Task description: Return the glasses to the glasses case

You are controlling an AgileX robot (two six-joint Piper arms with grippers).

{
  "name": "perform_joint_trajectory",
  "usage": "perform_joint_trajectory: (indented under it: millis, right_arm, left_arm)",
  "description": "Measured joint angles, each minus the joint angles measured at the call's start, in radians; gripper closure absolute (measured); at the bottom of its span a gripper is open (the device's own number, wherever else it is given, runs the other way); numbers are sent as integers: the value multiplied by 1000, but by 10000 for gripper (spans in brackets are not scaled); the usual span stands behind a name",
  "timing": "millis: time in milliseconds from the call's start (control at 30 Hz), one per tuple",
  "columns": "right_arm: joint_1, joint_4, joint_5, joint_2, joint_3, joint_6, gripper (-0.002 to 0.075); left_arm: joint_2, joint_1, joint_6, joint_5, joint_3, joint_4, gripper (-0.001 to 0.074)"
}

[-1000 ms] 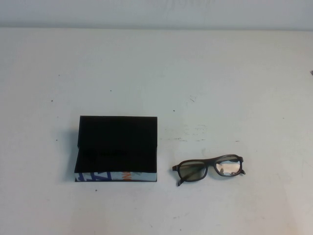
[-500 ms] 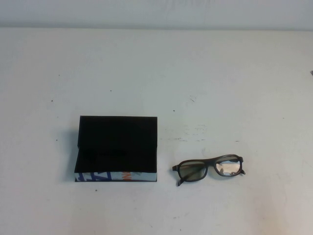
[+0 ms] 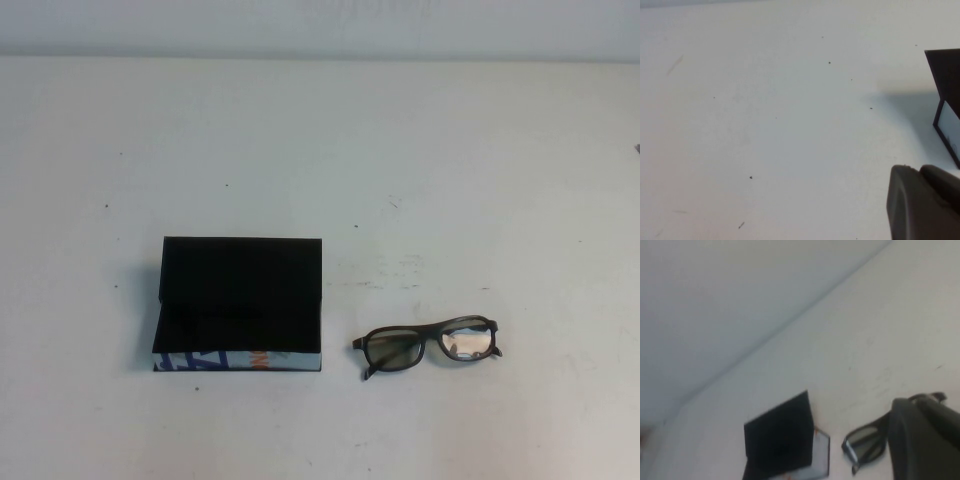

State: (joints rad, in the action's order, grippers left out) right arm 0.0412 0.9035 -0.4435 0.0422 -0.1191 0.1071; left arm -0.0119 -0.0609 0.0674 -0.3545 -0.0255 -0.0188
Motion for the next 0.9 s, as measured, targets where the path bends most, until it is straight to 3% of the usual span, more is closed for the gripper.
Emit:
perform_joint_trajectory:
  millis: [200, 500, 633, 900]
  right_arm:
    - [0, -53, -312, 264, -241, 159, 739]
    - [-27, -245, -568, 656, -510, 294, 739]
    - [-133, -303, -569, 760, -567, 336, 739]
    - [-432, -558, -566, 1003, -711, 399, 739]
  left_arm:
    - [0, 0, 0, 0, 0, 0, 735]
    - [0, 0, 0, 0, 0, 0, 735]
    - [0, 0, 0, 0, 0, 0, 735]
    - [0, 0, 0, 0, 0, 0, 735]
